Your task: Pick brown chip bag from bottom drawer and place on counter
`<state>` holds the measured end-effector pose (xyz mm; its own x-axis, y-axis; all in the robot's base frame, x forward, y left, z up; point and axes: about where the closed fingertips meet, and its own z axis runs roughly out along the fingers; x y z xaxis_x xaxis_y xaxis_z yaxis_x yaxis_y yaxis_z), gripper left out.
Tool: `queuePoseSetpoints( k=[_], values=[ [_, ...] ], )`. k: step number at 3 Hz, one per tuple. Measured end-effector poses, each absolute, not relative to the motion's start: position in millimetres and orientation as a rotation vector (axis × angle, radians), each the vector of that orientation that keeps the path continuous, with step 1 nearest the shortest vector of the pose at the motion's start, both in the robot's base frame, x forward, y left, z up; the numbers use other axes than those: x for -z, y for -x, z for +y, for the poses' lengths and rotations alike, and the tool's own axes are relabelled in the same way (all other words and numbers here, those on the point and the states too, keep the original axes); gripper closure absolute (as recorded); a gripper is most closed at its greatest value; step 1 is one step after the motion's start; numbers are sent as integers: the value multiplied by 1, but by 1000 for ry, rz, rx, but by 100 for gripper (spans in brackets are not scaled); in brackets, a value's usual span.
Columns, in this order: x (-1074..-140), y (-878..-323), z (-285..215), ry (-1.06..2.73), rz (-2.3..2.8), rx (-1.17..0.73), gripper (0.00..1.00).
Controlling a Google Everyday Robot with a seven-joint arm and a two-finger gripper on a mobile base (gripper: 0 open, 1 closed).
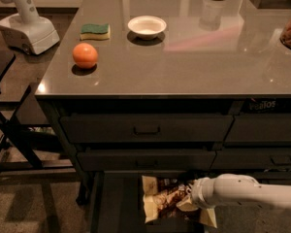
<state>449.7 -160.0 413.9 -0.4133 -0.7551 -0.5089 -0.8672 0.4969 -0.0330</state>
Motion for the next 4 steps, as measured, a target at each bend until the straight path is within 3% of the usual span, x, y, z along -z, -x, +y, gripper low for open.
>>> queuePoseSetpoints(
  k=[1, 4],
  values=[
    [-481, -450, -174, 1347, 2249, -208, 100],
    [-535, -443, -181, 1346, 2218, -155, 100]
  ],
)
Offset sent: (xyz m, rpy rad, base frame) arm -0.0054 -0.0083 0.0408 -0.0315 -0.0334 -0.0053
